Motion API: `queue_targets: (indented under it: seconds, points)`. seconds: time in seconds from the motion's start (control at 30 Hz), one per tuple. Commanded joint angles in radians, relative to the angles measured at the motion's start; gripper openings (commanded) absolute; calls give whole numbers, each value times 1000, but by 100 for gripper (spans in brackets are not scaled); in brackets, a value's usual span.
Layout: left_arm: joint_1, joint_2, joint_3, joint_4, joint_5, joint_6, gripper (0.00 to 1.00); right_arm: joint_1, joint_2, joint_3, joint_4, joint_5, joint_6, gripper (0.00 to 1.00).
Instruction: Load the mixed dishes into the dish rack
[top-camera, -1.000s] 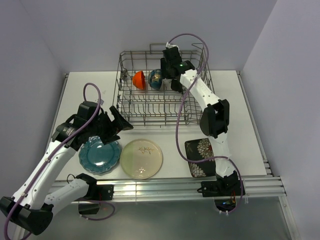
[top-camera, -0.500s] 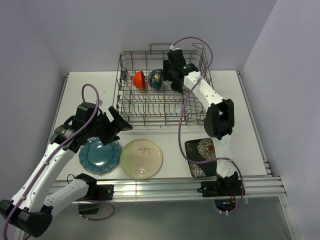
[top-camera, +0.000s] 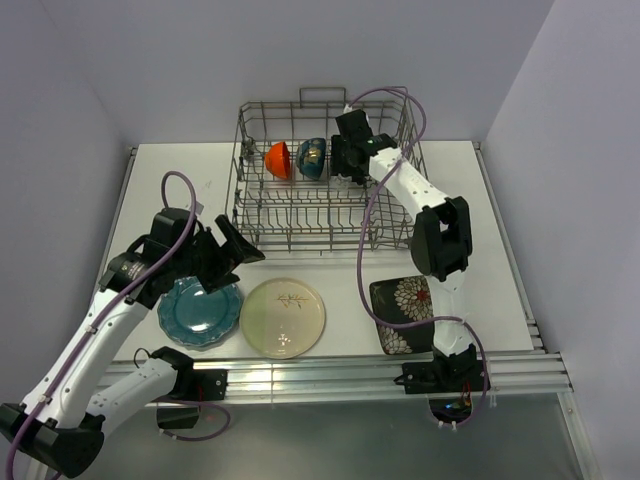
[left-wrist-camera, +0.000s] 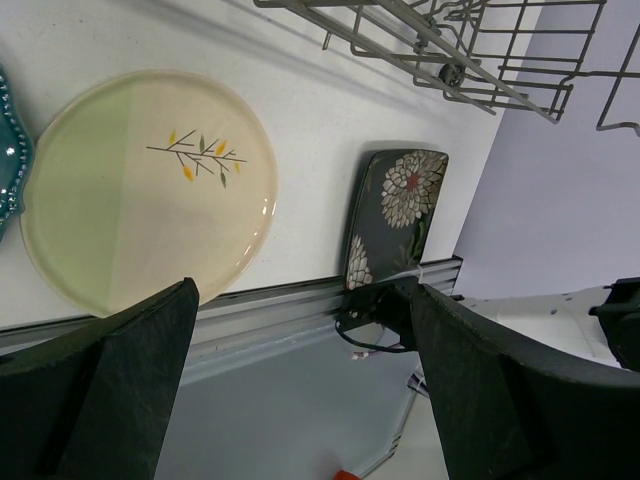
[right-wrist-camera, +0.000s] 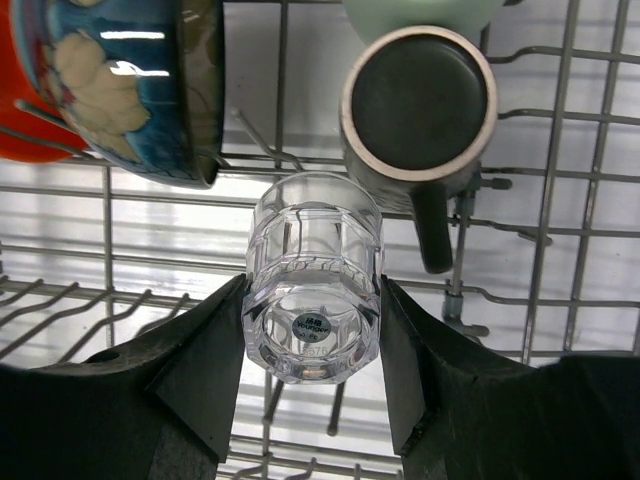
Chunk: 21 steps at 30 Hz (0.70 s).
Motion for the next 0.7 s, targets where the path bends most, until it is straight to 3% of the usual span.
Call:
queue_targets:
  seconds: [0.0,0.27,0.67]
  points:
    - [4,-20,-6,32,-2,-16,93,-61,-23,29,-1,138,-49,0]
    - [4,-18,-14,41,-4,-21,94,-66,-30,51,-4,78,-55,0]
    - [4,40,-17,101,32,-4,93,-40,-288,-102,-45,106,-67,0]
